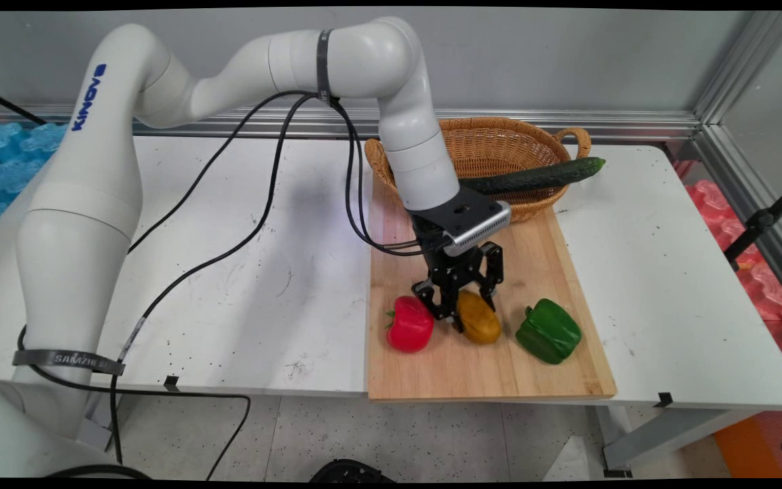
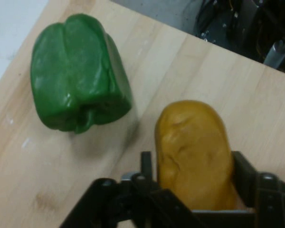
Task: Place the picked object on the cutting board
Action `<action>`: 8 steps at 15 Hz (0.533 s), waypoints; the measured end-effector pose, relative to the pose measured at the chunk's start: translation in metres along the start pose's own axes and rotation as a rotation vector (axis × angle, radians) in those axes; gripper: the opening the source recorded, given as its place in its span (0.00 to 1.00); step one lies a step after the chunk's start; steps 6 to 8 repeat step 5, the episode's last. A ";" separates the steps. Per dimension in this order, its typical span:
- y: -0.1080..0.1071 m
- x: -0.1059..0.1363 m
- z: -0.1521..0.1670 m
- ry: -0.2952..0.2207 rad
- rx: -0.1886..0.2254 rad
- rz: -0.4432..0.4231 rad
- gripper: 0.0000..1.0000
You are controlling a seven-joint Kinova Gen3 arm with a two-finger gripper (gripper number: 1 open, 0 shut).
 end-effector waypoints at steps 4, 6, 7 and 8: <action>-0.002 0.002 0.006 0.001 0.007 0.031 1.00; -0.003 0.003 0.005 0.001 0.011 0.035 1.00; -0.003 0.003 0.005 0.001 0.011 0.035 1.00; -0.003 0.003 0.005 0.001 0.011 0.035 1.00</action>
